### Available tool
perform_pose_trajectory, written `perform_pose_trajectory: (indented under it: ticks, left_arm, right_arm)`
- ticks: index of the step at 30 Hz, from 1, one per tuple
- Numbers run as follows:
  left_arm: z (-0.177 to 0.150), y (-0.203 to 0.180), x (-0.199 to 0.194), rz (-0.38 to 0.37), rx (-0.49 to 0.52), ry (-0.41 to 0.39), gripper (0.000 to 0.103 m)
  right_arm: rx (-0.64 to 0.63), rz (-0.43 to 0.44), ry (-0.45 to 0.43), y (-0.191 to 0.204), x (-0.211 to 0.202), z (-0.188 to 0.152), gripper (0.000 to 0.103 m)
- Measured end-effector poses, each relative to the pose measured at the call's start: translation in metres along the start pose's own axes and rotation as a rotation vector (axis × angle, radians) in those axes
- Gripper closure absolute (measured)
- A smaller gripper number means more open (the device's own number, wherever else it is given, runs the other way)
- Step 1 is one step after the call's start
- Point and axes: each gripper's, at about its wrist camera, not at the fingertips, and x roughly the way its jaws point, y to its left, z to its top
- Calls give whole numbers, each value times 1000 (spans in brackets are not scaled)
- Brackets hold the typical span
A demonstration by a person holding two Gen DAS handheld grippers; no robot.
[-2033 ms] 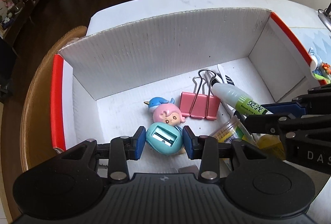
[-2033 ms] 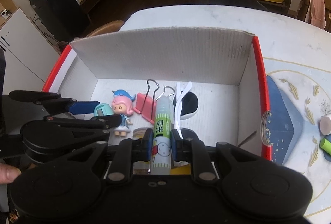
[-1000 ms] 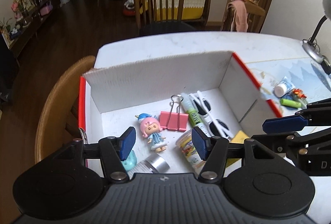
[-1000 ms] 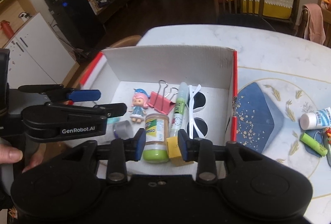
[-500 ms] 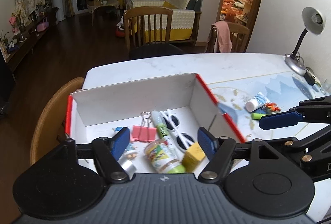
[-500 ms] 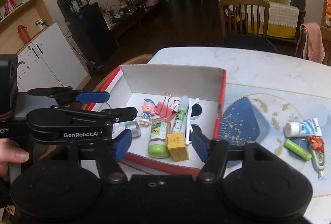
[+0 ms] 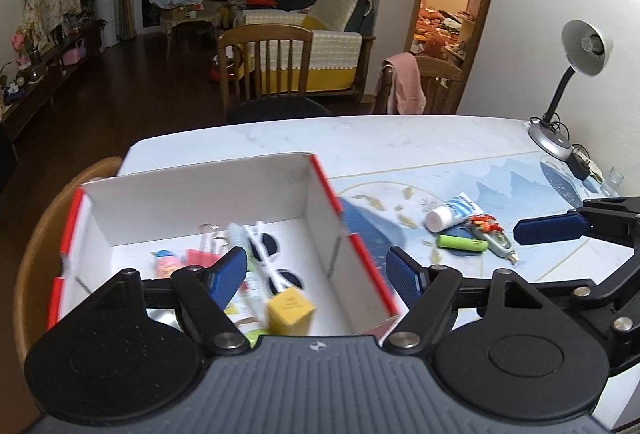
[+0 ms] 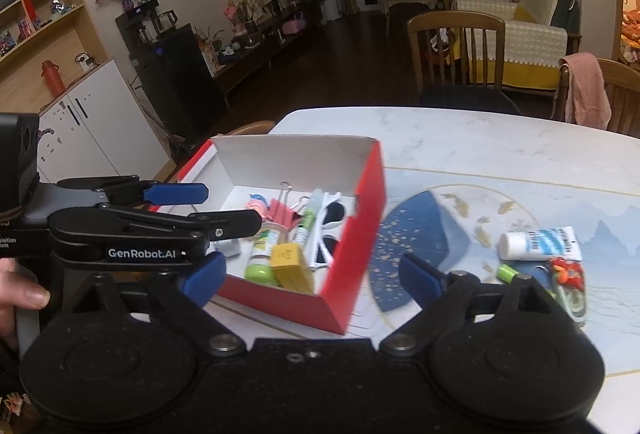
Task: Organize rigid objects
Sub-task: 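Open both tools to release the items and withdraw toward the pile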
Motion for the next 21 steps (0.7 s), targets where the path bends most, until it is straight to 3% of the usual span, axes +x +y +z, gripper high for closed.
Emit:
perform_pose_trajectory:
  ticks: [2,7,11,21]
  left_arm:
    - [0,-11,4,-10,-1,-9,16]
    - [1,-40,22,-40,-6,-4,15]
    - [0,-66,37,-61,8,-5,0]
    - [-6,-127,84,-101,63,48,0]
  right_arm:
    - [1,-7,-12,-12,-7,-5,5]
    - [30,-36,-7,-46,-20,-19,4]
    - [68,-67,0,-78,-29,-32,4]
    - [143,-172,9,-158,-51,-51,5]
